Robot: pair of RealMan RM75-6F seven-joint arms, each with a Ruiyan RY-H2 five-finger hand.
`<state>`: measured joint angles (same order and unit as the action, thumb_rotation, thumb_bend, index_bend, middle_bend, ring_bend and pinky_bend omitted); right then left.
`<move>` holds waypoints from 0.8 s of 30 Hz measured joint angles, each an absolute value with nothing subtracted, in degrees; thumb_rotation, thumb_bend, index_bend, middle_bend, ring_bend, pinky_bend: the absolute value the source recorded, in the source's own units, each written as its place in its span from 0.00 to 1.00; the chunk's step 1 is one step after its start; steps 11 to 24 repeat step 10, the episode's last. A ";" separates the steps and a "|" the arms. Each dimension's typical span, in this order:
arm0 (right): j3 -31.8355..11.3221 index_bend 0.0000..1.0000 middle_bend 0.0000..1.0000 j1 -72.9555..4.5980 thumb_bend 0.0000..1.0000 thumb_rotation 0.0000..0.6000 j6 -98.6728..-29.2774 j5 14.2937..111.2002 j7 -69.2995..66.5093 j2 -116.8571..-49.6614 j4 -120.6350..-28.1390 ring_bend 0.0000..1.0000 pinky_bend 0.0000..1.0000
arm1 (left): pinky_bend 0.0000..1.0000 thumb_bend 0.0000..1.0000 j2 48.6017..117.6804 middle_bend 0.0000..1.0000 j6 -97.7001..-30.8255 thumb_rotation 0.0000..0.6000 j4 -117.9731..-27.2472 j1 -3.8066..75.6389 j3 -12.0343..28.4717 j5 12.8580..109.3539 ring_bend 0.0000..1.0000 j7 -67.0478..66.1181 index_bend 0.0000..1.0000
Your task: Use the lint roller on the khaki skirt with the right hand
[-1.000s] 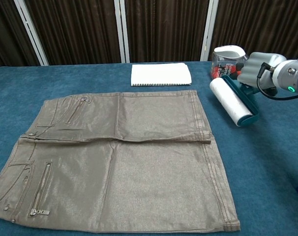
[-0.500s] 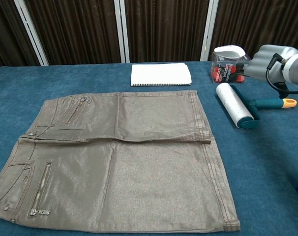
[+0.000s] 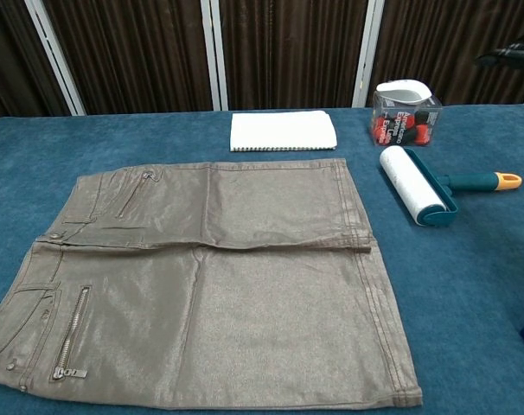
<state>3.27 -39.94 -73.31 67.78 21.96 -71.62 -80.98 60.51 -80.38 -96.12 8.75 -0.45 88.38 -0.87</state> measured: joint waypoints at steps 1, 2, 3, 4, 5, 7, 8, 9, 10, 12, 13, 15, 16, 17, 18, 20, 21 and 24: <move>3.54 0.00 0.01 -38.20 0.00 1.00 -75.25 70.15 18.96 -71.10 -81.02 0.00 0.00 | 0.00 0.00 60.51 0.00 -80.47 1.00 -96.13 8.70 -0.56 88.62 0.00 -0.87 0.00; 3.84 0.00 0.00 -36.33 0.00 1.00 -77.28 72.44 16.26 -70.66 -81.02 0.00 0.00 | 0.00 0.00 60.50 0.00 -80.59 1.00 -96.13 8.64 -0.67 88.86 0.00 -0.86 0.00; 4.27 0.00 0.00 -33.77 0.00 1.00 -79.97 75.12 13.28 -70.16 -80.98 0.00 0.00 | 0.00 0.00 60.49 0.00 -80.80 1.00 -96.12 8.52 -0.81 89.10 0.00 -0.83 0.00; 4.59 0.00 0.00 -31.90 0.00 1.00 -81.89 76.71 11.56 -69.84 -80.92 0.00 0.00 | 0.00 0.00 60.47 0.00 -80.95 1.00 -96.10 8.43 -0.87 89.19 0.00 -0.81 0.00; 4.91 0.00 0.00 -30.13 0.00 1.00 -83.66 77.98 10.13 -69.59 -80.86 0.00 0.00 | 0.00 0.00 60.46 0.00 -81.12 1.00 -96.07 8.33 -0.91 89.28 0.00 -0.78 0.00; 5.67 0.00 0.00 -26.56 0.00 1.00 -86.74 80.15 7.22 -69.15 -80.78 0.00 0.00 | 0.00 0.00 60.42 0.00 -81.57 1.00 -95.98 8.11 -0.97 89.50 0.00 -0.72 0.00; 5.97 0.00 0.00 -25.27 0.00 1.00 -87.67 80.81 6.12 -69.00 -80.81 0.00 0.00 | 0.00 0.00 60.40 0.00 -81.78 1.00 -95.92 8.01 -0.99 89.61 0.00 -0.71 0.00; 6.34 0.00 0.00 -23.82 0.00 1.00 -88.66 81.56 4.96 -68.82 -80.89 0.00 0.00 | 0.00 0.00 60.37 0.00 -82.03 1.00 -95.86 7.89 -1.01 89.75 0.00 -0.68 0.00; 6.57 0.00 0.00 -22.92 0.00 1.00 -89.26 82.01 4.38 -68.71 -80.98 0.00 0.00 | 0.00 0.00 60.34 0.00 -82.16 1.00 -95.82 7.81 -1.04 89.84 0.00 -0.65 0.00; 6.57 0.00 0.00 -22.92 0.00 1.00 -89.26 82.01 4.38 -68.71 -80.98 0.00 0.00 | 0.00 0.00 60.34 0.00 -82.16 1.00 -95.82 7.81 -1.04 89.84 0.00 -0.65 0.00; 6.57 0.00 0.00 -22.92 0.00 1.00 -89.26 82.01 4.38 -68.71 -80.98 0.00 0.00 | 0.00 0.00 60.34 0.00 -82.16 1.00 -95.82 7.81 -1.04 89.84 0.00 -0.65 0.00; 6.57 0.00 0.00 -22.92 0.00 1.00 -89.26 82.01 4.38 -68.71 -80.98 0.00 0.00 | 0.00 0.00 60.34 0.00 -82.16 1.00 -95.82 7.81 -1.04 89.84 0.00 -0.65 0.00; 6.57 0.00 0.00 -22.92 0.00 1.00 -89.26 82.01 4.38 -68.71 -80.98 0.00 0.00 | 0.00 0.00 60.34 0.00 -82.16 1.00 -95.82 7.81 -1.04 89.84 0.00 -0.65 0.00; 6.57 0.00 0.00 -22.92 0.00 1.00 -89.26 82.01 4.38 -68.71 -80.98 0.00 0.00 | 0.00 0.00 60.34 0.00 -82.16 1.00 -95.82 7.81 -1.04 89.84 0.00 -0.65 0.00; 6.57 0.00 0.00 -22.92 0.00 1.00 -89.26 82.01 4.38 -68.71 -80.98 0.00 0.00 | 0.00 0.00 60.34 0.00 -82.16 1.00 -95.82 7.81 -1.04 89.84 0.00 -0.65 0.00; 6.57 0.00 0.00 -22.92 0.00 1.00 -89.26 82.01 4.38 -68.71 -80.98 0.00 0.00 | 0.00 0.00 60.34 0.00 -82.16 1.00 -95.82 7.81 -1.04 89.84 0.00 -0.65 0.00; 6.57 0.00 0.00 -22.92 0.00 1.00 -89.26 82.01 4.38 -68.71 -80.98 0.00 0.00 | 0.00 0.00 60.34 0.00 -82.16 1.00 -95.82 7.81 -1.04 89.84 0.00 -0.65 0.00; 6.57 0.00 0.00 -22.92 0.00 1.00 -89.26 82.01 4.38 -68.71 -80.98 0.00 0.00 | 0.00 0.00 60.34 0.00 -82.16 1.00 -95.82 7.81 -1.04 89.84 0.00 -0.65 0.00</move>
